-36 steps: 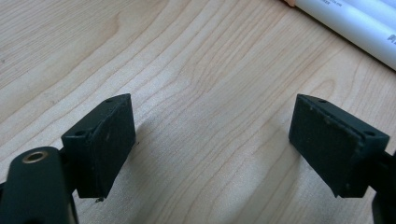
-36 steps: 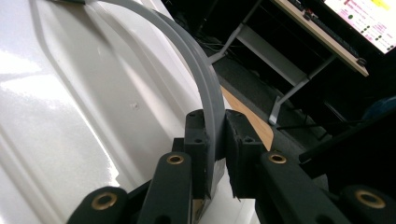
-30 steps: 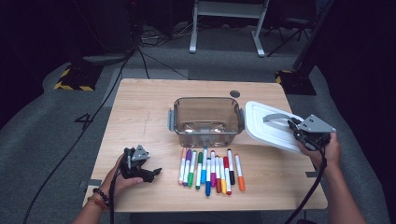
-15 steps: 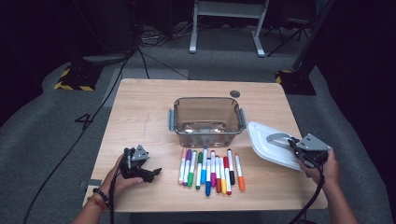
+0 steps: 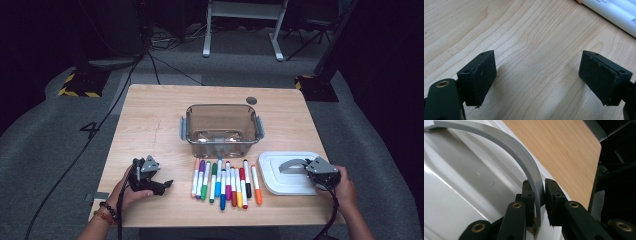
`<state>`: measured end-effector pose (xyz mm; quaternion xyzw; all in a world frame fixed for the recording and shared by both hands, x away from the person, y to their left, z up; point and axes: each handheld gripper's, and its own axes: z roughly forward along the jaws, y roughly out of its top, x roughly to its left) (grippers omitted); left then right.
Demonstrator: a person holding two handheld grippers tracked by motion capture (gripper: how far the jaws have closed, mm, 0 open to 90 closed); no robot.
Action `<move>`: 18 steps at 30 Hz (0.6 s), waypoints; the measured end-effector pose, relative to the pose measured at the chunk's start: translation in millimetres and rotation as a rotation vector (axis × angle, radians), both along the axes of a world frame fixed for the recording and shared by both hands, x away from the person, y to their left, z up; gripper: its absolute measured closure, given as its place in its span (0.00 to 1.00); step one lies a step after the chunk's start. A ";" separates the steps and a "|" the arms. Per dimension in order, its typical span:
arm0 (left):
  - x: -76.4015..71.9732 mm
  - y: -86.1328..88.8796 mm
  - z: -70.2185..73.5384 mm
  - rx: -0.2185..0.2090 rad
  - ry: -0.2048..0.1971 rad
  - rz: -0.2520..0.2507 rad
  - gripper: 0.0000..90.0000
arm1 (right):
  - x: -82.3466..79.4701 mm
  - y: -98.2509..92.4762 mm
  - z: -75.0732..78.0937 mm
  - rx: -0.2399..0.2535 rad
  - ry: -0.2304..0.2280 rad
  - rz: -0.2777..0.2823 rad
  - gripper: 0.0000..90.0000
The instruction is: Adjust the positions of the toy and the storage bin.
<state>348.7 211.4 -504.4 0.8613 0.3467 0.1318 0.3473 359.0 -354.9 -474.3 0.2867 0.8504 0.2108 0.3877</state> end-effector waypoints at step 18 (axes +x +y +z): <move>0.1 0.0 0.0 0.000 0.000 -0.001 0.17 | 6.3 -0.2 -12.1 0.086 0.051 0.028 0.73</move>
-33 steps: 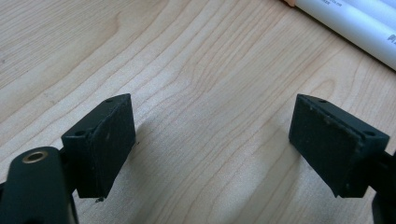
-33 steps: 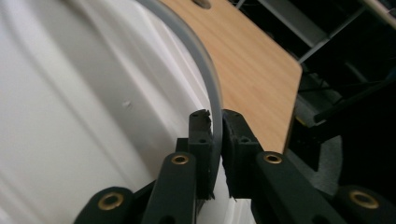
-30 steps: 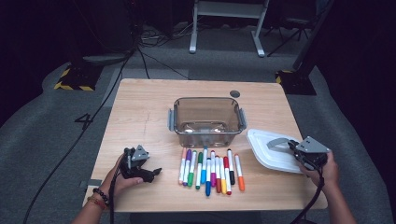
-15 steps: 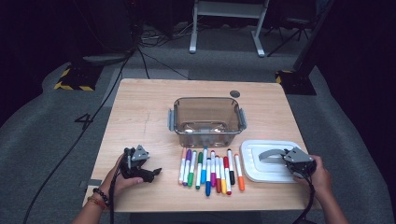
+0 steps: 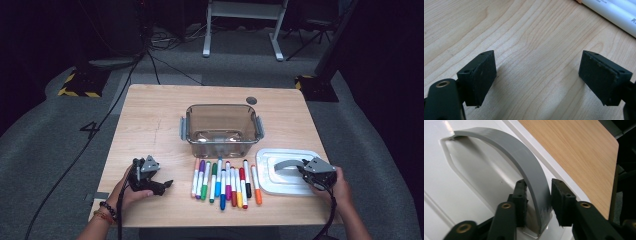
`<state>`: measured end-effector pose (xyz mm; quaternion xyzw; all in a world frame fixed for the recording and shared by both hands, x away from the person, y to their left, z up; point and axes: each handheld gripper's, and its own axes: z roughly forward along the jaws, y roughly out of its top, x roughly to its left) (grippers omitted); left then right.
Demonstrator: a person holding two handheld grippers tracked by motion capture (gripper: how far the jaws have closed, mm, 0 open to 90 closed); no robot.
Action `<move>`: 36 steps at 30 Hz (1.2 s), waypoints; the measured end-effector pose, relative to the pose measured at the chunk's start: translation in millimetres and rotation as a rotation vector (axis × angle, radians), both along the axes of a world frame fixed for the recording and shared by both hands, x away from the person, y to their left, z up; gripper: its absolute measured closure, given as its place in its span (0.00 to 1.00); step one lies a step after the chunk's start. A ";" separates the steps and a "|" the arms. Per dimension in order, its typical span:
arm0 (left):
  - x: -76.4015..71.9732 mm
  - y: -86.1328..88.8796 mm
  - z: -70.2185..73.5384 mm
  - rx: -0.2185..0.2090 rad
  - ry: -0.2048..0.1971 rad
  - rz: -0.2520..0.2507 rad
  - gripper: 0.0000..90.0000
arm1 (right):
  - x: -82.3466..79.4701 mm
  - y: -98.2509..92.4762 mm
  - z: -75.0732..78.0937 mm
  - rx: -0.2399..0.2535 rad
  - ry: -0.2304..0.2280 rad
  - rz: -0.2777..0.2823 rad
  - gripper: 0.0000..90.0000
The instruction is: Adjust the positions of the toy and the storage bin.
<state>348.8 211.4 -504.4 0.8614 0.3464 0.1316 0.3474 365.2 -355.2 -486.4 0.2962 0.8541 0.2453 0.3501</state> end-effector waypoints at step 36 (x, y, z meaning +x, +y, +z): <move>-0.2 -0.1 -0.1 0.000 -0.001 0.001 0.17 | -43.6 74.0 36.5 0.322 0.182 0.260 0.43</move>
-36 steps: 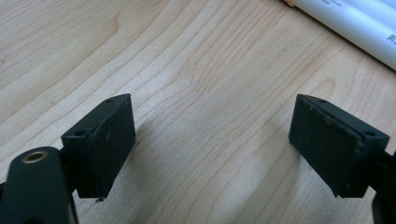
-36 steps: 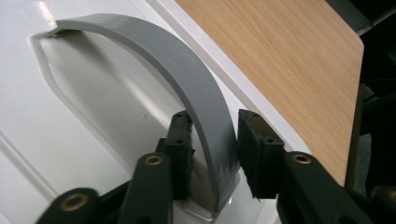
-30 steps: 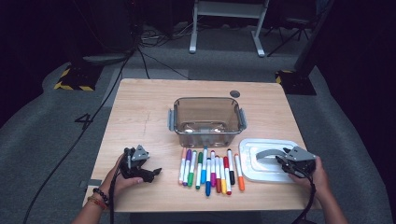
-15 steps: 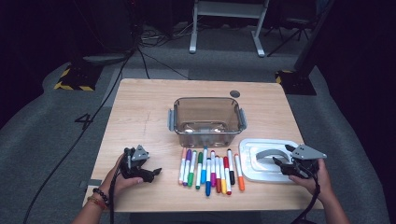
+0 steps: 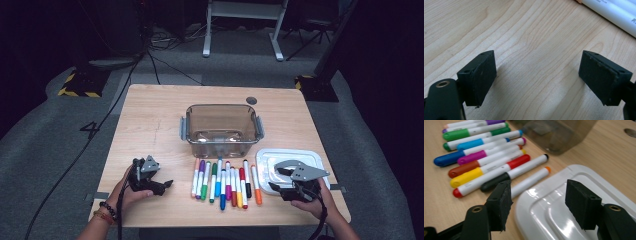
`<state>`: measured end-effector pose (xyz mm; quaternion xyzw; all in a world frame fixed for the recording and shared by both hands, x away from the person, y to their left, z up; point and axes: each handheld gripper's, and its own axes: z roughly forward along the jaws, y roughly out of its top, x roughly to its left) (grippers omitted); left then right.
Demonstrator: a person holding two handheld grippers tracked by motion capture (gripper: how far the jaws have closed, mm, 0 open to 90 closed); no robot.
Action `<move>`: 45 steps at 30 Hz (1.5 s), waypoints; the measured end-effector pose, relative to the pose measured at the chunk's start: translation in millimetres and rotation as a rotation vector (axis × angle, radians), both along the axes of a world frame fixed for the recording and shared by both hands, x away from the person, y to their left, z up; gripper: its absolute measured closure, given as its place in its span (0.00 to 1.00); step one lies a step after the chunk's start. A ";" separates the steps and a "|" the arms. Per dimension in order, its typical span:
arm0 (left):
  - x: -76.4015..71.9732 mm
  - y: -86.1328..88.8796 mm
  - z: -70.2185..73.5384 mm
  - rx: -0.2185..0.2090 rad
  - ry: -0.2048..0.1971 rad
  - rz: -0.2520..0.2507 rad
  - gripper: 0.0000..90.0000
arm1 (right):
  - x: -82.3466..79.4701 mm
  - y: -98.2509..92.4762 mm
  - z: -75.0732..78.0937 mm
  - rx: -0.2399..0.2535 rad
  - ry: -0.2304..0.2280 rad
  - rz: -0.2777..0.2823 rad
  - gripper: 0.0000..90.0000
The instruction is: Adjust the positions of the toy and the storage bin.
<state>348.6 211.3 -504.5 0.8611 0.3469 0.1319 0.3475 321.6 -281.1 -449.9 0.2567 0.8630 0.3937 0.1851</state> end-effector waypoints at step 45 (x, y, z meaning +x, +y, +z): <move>0.0 0.0 0.0 0.000 0.000 0.000 0.17 | -16.0 44.7 -37.2 -0.112 0.178 0.005 0.63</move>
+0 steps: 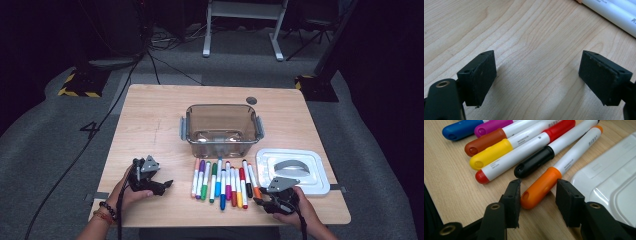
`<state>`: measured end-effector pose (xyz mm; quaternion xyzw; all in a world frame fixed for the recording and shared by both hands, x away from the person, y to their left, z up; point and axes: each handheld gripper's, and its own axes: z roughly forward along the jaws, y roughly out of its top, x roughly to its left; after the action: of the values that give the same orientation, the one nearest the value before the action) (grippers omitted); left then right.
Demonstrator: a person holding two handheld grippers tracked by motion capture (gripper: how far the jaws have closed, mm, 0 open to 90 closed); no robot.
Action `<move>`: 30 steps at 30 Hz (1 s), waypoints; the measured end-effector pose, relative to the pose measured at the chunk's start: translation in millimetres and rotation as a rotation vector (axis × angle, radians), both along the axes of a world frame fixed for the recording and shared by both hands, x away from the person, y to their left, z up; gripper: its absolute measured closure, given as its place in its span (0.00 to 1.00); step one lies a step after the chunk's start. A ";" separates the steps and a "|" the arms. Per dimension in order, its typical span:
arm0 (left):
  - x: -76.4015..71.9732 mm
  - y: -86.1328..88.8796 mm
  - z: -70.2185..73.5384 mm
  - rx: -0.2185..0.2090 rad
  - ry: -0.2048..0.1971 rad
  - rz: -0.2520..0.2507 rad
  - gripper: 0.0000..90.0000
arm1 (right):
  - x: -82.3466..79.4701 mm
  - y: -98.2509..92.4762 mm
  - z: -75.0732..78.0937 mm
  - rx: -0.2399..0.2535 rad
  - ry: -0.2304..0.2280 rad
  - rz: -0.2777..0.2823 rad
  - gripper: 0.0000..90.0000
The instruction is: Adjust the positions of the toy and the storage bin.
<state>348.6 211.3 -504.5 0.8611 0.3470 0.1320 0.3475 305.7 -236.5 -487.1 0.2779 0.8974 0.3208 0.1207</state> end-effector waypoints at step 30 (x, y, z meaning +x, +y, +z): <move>0.4 0.0 0.1 0.002 -0.002 -0.004 0.17 | 20.4 34.1 12.6 -0.063 -0.075 0.021 0.61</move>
<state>349.0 211.3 -504.4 0.8620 0.3447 0.1326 0.3472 326.0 -202.4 -474.5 0.2524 0.9047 0.3038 0.1597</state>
